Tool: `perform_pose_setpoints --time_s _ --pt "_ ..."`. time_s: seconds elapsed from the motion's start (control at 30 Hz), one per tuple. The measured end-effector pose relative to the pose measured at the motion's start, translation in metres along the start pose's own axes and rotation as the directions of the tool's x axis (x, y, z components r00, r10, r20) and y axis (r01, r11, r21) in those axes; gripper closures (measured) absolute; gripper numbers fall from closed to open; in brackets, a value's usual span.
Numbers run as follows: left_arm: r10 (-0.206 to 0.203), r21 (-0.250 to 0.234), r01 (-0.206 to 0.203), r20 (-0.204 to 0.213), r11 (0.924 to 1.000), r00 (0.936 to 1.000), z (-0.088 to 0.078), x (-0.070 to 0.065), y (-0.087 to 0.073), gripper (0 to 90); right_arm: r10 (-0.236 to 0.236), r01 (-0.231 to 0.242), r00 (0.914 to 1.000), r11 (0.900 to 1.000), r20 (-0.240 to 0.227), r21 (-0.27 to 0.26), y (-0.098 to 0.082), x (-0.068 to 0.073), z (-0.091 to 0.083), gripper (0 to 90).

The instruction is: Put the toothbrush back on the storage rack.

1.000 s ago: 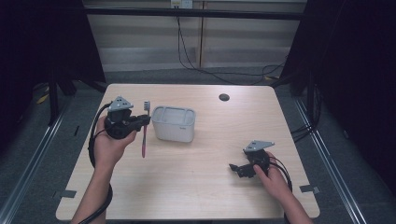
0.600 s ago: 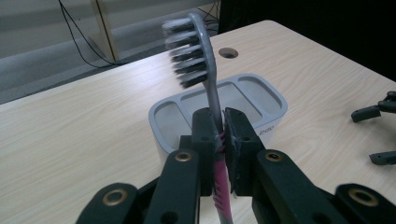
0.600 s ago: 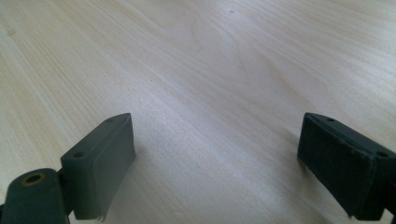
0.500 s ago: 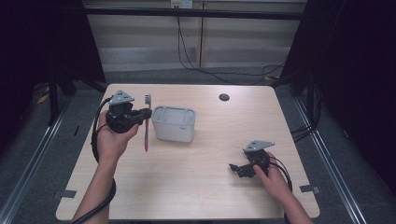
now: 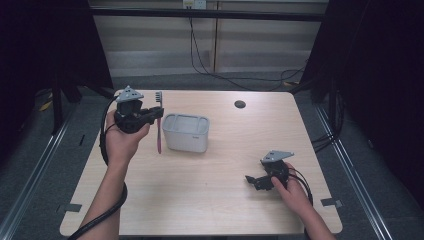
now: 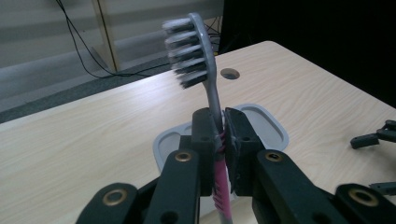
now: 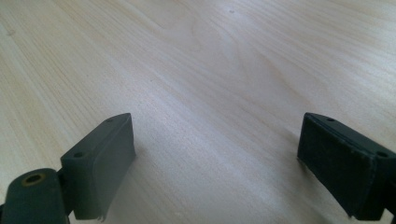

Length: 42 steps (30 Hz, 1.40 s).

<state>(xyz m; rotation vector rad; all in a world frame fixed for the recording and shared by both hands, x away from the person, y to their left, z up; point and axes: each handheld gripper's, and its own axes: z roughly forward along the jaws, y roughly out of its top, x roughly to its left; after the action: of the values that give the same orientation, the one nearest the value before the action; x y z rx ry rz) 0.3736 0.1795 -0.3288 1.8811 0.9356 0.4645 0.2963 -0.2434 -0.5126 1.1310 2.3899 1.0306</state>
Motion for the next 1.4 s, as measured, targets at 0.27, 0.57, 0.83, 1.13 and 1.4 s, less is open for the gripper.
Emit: perform_pose_setpoints --time_s 0.27,0.57,0.83,1.13,1.4 --pt "-0.012 -0.013 0.012 0.001 0.9998 0.9999 0.003 0.002 0.008 83.3 0.0 0.0 1.0 1.0 0.0 0.001 0.0 0.0 0.0 10.5" --pt "-0.02 -0.032 0.02 -0.013 0.9993 0.9997 0.006 0.008 0.015 83.2 -0.001 0.001 1.0 1.0 0.0 0.0 0.0 0.0 0.0 10.5" --pt "-0.022 -0.05 0.021 -0.023 0.9985 0.9995 0.007 0.011 0.022 83.3 0.0 0.0 1.0 1.0 0.0 0.0 0.0 0.0 0.0 10.5" --pt "-0.025 -0.062 0.023 -0.032 0.9978 0.9992 0.01 0.013 0.031 83.3 0.0 0.0 1.0 1.0 0.0 0.0 0.0 0.0 0.0 10.5" --pt "-0.016 -0.069 0.013 -0.037 0.9975 0.9992 0.013 0.014 0.037 83.3 0.002 -0.002 1.0 1.0 0.001 -0.001 0.0 0.0 0.0 10.5"
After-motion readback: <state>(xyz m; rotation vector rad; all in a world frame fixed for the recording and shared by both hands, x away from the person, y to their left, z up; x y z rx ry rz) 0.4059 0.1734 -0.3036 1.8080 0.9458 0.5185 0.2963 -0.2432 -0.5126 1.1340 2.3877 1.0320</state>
